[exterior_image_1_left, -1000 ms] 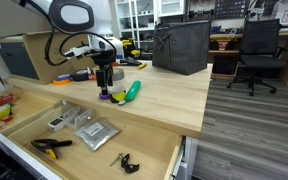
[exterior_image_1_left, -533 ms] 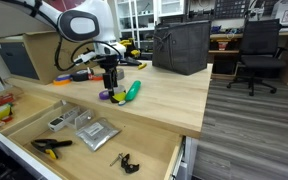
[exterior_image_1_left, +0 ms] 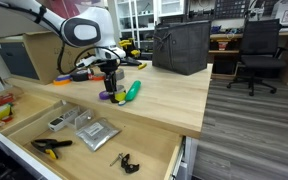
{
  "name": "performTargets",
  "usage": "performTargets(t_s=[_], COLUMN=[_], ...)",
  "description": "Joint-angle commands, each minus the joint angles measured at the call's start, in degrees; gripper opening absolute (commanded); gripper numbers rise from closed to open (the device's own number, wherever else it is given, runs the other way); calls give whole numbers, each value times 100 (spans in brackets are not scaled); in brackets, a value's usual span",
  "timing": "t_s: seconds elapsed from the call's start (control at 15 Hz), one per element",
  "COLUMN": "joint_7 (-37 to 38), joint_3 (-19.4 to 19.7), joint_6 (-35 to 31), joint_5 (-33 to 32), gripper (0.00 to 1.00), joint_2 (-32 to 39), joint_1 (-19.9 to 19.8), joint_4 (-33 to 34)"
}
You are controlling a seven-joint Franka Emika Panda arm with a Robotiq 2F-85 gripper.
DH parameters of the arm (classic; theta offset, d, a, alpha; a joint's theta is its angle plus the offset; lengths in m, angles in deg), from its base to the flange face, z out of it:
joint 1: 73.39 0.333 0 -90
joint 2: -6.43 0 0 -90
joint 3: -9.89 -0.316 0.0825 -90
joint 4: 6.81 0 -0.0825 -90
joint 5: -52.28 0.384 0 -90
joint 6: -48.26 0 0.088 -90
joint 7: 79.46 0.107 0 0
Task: Pick up the yellow and black masking tape and put it in the left drawer
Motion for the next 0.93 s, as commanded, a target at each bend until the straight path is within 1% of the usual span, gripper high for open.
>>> performTargets(t_s=[0.0,0.2,0.27,0.33,0.53,0.6,0.87], joint_7=[91,76,74,65,68,45,-65], joint_3=[18,16,16,17,35,42,20], joint_6=[35,32,32,29,124,167,166], joint_5=[7,15,8,-3,-40,-68,-190], gripper=[34,12,4,1,0,1,1], joint_2=[77,42,18,-33,-190,-308,-899], joint_1=[-7,-9,-2,8,31,44,126], joint_4=[121,101,89,63,40,0,-249])
